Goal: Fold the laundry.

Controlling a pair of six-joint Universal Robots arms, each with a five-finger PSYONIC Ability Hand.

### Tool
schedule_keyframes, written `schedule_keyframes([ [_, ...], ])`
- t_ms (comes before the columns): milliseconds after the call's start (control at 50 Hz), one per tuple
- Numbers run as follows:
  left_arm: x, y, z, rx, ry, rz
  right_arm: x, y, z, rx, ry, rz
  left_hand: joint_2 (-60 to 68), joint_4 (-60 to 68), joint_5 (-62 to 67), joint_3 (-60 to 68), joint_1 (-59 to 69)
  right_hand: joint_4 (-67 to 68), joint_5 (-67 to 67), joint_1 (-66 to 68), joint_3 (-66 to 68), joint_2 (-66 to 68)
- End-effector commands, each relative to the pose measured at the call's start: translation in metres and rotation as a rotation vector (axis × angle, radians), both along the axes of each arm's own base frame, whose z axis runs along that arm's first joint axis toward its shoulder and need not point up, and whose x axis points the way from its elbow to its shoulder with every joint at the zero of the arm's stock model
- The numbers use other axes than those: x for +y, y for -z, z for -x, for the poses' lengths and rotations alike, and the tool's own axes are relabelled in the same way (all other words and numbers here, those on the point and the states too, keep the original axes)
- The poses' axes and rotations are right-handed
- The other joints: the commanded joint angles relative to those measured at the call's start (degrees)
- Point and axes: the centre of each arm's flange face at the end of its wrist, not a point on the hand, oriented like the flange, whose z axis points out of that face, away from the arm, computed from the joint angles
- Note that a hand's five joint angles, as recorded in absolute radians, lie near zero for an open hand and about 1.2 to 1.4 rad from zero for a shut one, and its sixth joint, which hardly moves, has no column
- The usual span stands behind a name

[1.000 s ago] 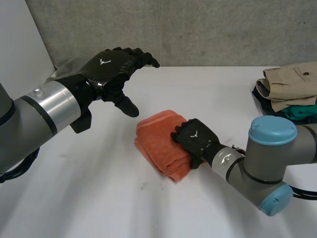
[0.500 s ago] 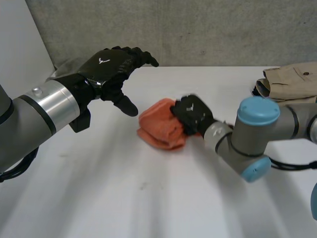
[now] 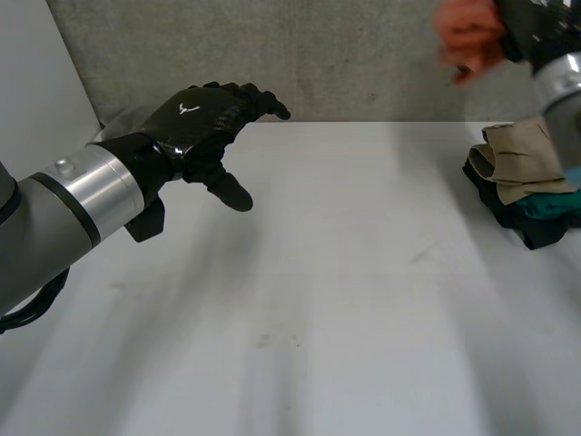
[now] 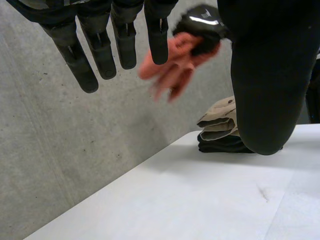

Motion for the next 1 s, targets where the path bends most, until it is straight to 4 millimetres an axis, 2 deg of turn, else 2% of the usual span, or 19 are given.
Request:
schedule_keyframes([
  [20,0.0,0.001,0.0,-0.001,0.001,-0.003,-0.021,0.071,0.063,0.092,0.091,-0.108,4.1,4.0,3.7,4.1,4.2,11.6,16.3,28.4,13.9,12.8],
  [40,0.0,0.001,0.001,-0.002,0.001,-0.004,-0.022,0.079,0.068,0.106,0.1,-0.111,3.9,3.9,3.5,4.0,4.0,11.6,16.3,28.4,13.9,12.8],
  [60,-0.001,0.002,0.001,-0.002,0.001,-0.004,-0.024,0.094,0.079,0.134,0.122,-0.117,4.1,4.0,3.7,4.1,4.2,11.6,16.3,28.4,13.9,12.8],
  [120,-0.001,0.004,0.001,-0.005,0.003,-0.011,-0.025,0.121,0.112,0.185,0.193,-0.151,4.1,4.0,3.7,4.1,4.2,11.6,16.3,28.4,13.9,12.8],
  [200,-0.001,0.005,0.002,-0.005,0.004,-0.013,-0.018,0.144,0.128,0.223,0.224,-0.213,3.9,3.9,3.5,4.0,4.0,11.6,16.3,28.4,13.9,12.8],
  [260,-0.001,0.005,0.002,-0.005,0.004,-0.013,-0.015,0.142,0.129,0.214,0.231,-0.22,4.1,4.0,3.7,4.1,4.2,11.6,16.3,28.4,13.9,12.8],
  [320,-0.001,0.006,0.002,-0.006,0.006,-0.015,-0.015,0.132,0.13,0.208,0.234,-0.2,4.1,4.0,3.7,4.1,4.2,11.6,16.3,28.4,13.9,12.8],
  [440,0.0,0.008,0.002,-0.009,0.006,-0.021,-0.021,0.097,0.132,0.122,0.205,-0.158,3.9,3.9,3.5,4.0,4.0,11.6,16.3,28.4,13.9,12.8],
  [480,0.0,0.007,0.002,-0.008,0.006,-0.02,-0.023,0.093,0.133,0.103,0.194,-0.158,4.1,4.0,3.7,4.1,4.2,11.6,16.3,28.4,13.9,12.8],
  [560,0.0,0.008,0.002,-0.009,0.006,-0.021,-0.028,0.097,0.135,0.094,0.186,-0.171,4.1,4.0,3.7,4.1,4.2,11.6,16.3,28.4,13.9,12.8],
  [680,0.0,0.008,0.002,-0.01,0.006,-0.024,-0.032,0.125,0.156,0.099,0.187,-0.231,3.9,3.9,3.5,4.0,4.0,11.6,16.3,28.4,13.9,12.8],
  [740,0.001,0.008,0.002,-0.01,0.006,-0.024,-0.03,0.134,0.169,0.106,0.181,-0.267,3.9,3.9,3.5,4.0,4.0,11.6,16.3,28.4,13.9,12.8],
  [840,0.001,0.008,0.002,-0.009,0.006,-0.022,-0.023,0.145,0.171,0.108,0.173,-0.324,3.7,3.7,3.4,3.8,3.8,11.6,16.3,28.4,13.9,12.8],
  [860,0.001,0.008,0.002,-0.009,0.006,-0.022,-0.02,0.145,0.174,0.105,0.186,-0.34,3.7,3.7,3.4,3.8,3.8,-21.8,-17.1,-5.0,-19.5,-20.6],
  [900,0.002,0.007,0.002,-0.008,0.007,-0.02,-0.015,0.142,0.179,0.098,0.207,-0.352,3.7,3.7,3.4,3.8,3.8,-57.3,-52.6,-40.5,-55.0,-56.0],
  [1000,0.003,0.004,0.001,-0.005,0.007,-0.013,0.007,0.092,0.184,0.067,0.288,-0.316,3.7,3.7,3.4,3.8,3.8,-58.4,-53.7,-41.6,-56.1,-57.2],
])
